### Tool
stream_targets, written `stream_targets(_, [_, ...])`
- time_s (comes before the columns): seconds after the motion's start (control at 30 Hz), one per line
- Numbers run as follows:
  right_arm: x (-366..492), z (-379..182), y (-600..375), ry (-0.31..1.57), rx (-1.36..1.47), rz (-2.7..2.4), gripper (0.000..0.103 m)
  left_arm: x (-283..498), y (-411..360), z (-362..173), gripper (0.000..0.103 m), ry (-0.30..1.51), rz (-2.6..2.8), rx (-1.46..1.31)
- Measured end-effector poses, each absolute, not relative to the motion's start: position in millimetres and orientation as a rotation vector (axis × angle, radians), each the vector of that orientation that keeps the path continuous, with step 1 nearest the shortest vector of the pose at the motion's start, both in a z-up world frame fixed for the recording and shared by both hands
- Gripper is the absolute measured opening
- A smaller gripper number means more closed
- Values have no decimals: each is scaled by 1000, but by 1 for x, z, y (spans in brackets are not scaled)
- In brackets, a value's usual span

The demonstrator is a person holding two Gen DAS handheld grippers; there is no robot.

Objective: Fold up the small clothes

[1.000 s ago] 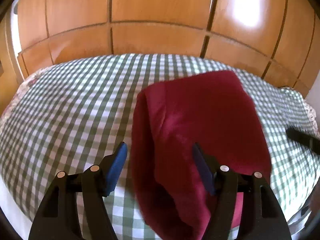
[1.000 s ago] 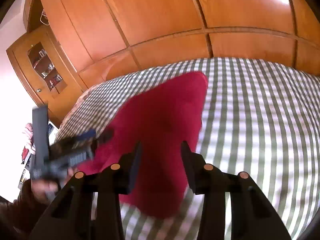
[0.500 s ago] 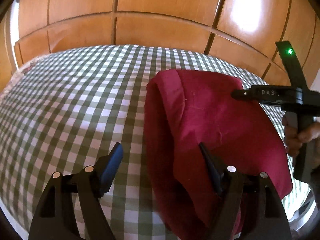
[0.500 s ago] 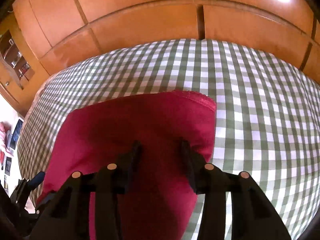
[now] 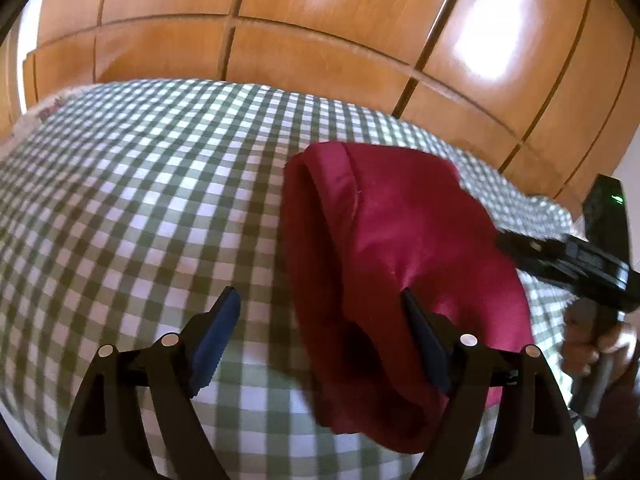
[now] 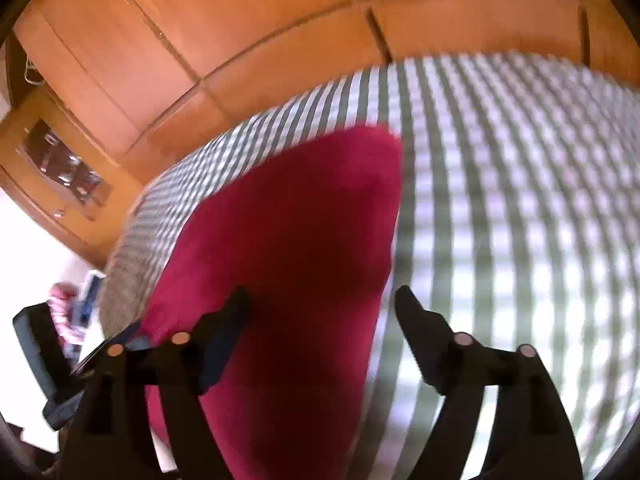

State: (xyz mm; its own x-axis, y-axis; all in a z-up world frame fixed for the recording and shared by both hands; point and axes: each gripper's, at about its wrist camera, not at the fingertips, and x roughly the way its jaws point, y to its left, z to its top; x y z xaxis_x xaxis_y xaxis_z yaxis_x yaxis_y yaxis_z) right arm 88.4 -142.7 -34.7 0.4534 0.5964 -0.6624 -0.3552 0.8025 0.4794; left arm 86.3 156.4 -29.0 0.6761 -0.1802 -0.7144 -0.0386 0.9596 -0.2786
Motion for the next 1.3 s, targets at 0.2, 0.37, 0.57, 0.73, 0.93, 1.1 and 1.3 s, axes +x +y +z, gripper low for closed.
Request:
stream_targets(0.2, [46, -50, -144, 910, 174, 621, 85, 81, 169, -46, 80, 837, -67, -255])
stream_targets(0.37, [39, -62, -141, 876, 144, 570, 85, 81, 170, -46, 80, 836, -78, -267])
stream_targets(0.57, [34, -56, -149, 893, 186, 593, 85, 75, 177, -29, 81, 837, -97, -356])
stream_targets(0.73, [48, -44, -168, 905, 323, 648, 88, 82, 172, -21, 86, 833, -138, -407])
stream_targets(0.93, [84, -46, -166, 945, 401, 681, 89, 97, 155, -24, 86, 853, -172, -355])
stream_targets(1.1, [109, -51, -159, 986, 402, 694, 89, 104, 150, -34, 86, 877, -202, -309])
stream_targets(1.3, [122, -59, -139, 1027, 405, 755, 89, 110, 153, -45, 86, 866, -249, -308])
